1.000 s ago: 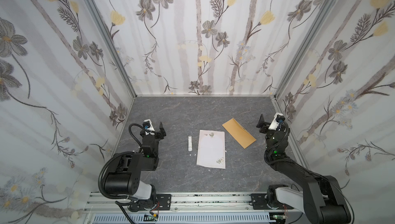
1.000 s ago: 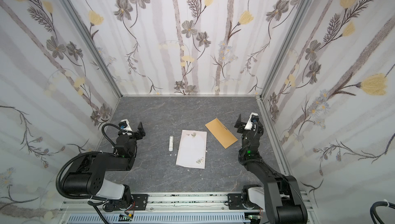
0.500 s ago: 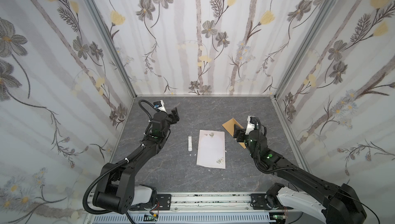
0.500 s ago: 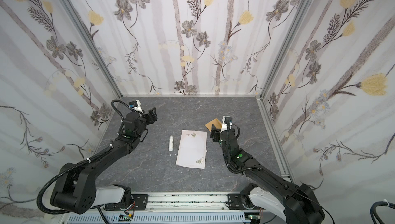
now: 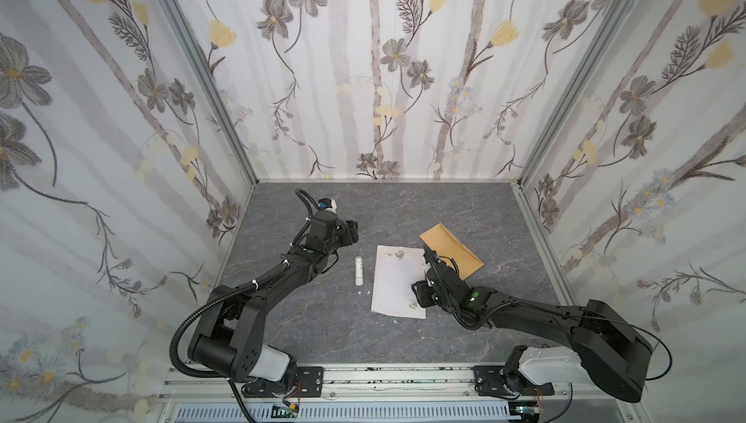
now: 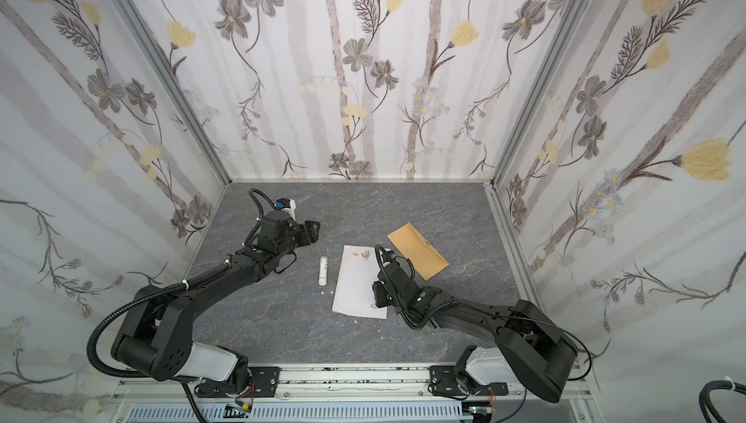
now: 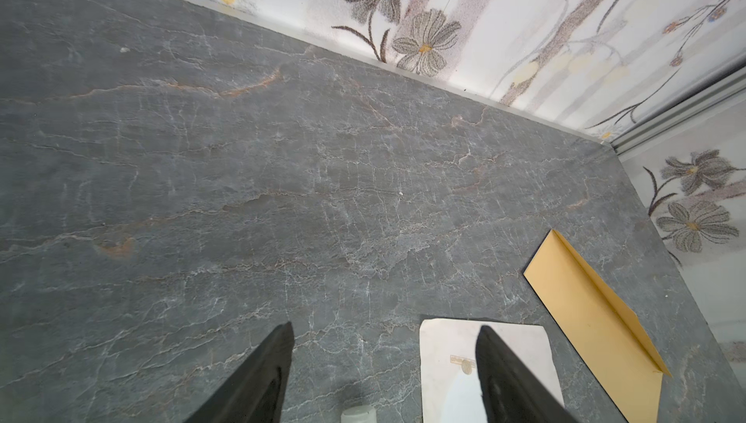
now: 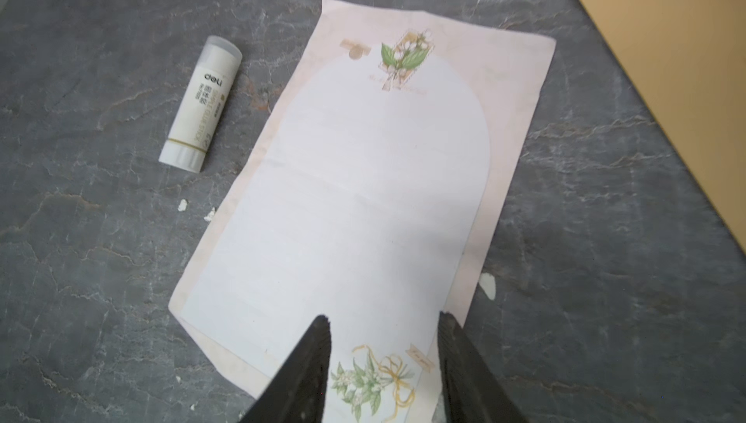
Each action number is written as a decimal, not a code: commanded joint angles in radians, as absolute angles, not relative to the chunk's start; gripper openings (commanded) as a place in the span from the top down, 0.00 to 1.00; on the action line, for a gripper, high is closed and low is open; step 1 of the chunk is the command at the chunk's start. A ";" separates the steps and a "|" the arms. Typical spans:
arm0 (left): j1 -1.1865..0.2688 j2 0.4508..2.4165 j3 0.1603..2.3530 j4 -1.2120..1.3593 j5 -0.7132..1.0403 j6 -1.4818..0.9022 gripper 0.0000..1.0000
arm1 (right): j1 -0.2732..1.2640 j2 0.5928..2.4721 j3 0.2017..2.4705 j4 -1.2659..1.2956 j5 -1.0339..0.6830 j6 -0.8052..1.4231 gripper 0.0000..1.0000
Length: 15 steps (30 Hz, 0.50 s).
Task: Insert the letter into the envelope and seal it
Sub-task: 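Move the right gripper onto the letter while the left approaches its far edge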
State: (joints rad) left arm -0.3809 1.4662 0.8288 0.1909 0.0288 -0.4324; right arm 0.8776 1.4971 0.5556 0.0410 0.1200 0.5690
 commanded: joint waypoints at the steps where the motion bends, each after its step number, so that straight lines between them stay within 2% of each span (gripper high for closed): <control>1: -0.386 1.480 0.849 0.190 0.045 -0.454 0.27 | 0.889 1.532 0.568 0.037 0.015 0.603 0.63; 8: -0.391 1.499 0.864 0.190 0.054 -0.451 0.27 | 0.910 1.551 0.551 -0.026 -0.003 0.629 0.70; 15: -0.393 1.514 0.869 0.189 0.054 -0.453 0.27 | 0.910 1.563 0.556 -0.127 0.008 0.636 0.72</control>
State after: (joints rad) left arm -0.3920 1.5093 0.8593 0.1848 0.0544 -0.4450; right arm 0.9089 1.5524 0.5526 -0.0841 0.0059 0.6201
